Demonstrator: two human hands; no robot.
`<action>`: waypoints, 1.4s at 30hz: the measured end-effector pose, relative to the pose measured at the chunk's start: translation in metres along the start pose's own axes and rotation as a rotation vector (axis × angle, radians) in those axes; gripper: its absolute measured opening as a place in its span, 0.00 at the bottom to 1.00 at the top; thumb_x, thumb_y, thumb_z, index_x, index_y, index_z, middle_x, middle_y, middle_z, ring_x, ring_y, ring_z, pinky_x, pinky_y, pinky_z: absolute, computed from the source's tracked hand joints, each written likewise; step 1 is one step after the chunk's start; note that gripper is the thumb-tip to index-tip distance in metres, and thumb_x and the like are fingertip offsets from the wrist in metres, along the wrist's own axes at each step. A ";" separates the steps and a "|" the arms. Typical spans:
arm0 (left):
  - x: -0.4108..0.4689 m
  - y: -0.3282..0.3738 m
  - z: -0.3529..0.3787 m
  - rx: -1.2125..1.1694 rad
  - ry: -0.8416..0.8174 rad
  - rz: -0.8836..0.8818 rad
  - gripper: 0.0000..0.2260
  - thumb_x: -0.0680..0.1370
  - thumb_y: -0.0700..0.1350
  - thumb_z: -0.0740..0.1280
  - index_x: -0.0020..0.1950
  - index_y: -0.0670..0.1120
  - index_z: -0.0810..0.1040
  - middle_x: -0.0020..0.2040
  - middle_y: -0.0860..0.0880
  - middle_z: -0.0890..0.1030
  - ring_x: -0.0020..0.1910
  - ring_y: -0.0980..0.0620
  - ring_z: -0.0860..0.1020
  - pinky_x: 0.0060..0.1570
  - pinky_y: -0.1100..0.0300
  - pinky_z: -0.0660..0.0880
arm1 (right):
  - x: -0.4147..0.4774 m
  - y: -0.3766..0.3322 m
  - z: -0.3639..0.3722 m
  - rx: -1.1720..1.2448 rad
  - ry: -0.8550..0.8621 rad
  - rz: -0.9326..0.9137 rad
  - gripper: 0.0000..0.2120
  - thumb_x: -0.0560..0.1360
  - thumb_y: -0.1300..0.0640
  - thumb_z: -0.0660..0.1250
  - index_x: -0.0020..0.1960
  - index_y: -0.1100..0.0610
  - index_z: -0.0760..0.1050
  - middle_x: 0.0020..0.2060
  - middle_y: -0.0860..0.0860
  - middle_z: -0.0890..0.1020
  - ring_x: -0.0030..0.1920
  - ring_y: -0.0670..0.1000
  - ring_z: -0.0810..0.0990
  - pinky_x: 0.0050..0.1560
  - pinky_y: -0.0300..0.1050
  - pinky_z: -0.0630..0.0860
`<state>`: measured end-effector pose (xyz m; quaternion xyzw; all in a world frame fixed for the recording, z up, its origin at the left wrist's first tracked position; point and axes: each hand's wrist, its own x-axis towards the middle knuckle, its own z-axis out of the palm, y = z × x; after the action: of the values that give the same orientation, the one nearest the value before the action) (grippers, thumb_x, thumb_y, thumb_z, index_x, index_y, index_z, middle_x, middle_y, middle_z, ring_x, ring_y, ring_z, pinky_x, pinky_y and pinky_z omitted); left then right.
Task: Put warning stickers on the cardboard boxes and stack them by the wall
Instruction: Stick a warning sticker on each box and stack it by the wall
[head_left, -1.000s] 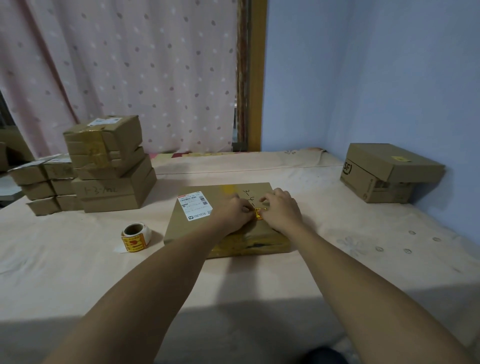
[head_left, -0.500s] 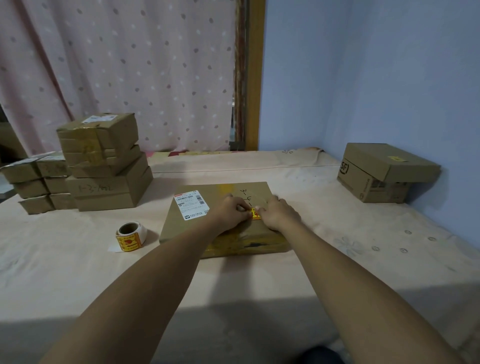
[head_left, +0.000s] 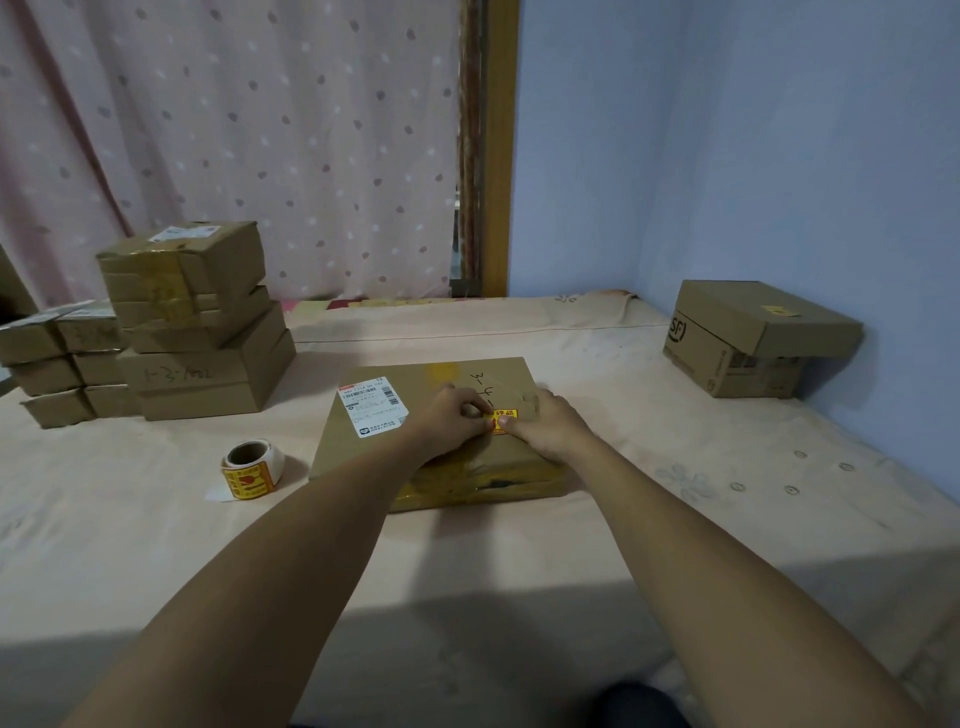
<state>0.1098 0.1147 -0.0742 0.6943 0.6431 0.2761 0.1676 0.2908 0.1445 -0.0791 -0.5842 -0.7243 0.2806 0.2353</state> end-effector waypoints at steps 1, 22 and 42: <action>0.000 0.001 0.000 0.004 -0.003 0.003 0.12 0.79 0.51 0.70 0.61 0.52 0.81 0.57 0.49 0.71 0.55 0.49 0.73 0.55 0.55 0.70 | -0.002 0.000 -0.002 0.014 -0.006 -0.007 0.31 0.76 0.39 0.70 0.74 0.50 0.68 0.67 0.52 0.77 0.64 0.57 0.77 0.62 0.53 0.77; -0.074 -0.074 -0.064 0.401 0.385 -0.253 0.16 0.81 0.51 0.62 0.63 0.43 0.78 0.60 0.43 0.78 0.57 0.45 0.75 0.51 0.53 0.75 | -0.051 0.002 -0.015 0.562 -0.125 0.365 0.19 0.80 0.43 0.67 0.63 0.56 0.75 0.52 0.57 0.83 0.50 0.58 0.84 0.48 0.56 0.84; -0.033 0.031 -0.013 -0.428 0.451 -0.558 0.21 0.78 0.51 0.66 0.65 0.39 0.70 0.61 0.39 0.76 0.58 0.38 0.76 0.57 0.43 0.78 | -0.108 0.079 -0.093 1.011 0.042 0.479 0.26 0.72 0.45 0.76 0.64 0.56 0.78 0.58 0.58 0.82 0.58 0.58 0.80 0.52 0.50 0.82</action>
<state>0.1262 0.0768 -0.0508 0.3649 0.7552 0.4929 0.2315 0.4323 0.0636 -0.0663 -0.5523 -0.3420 0.6268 0.4302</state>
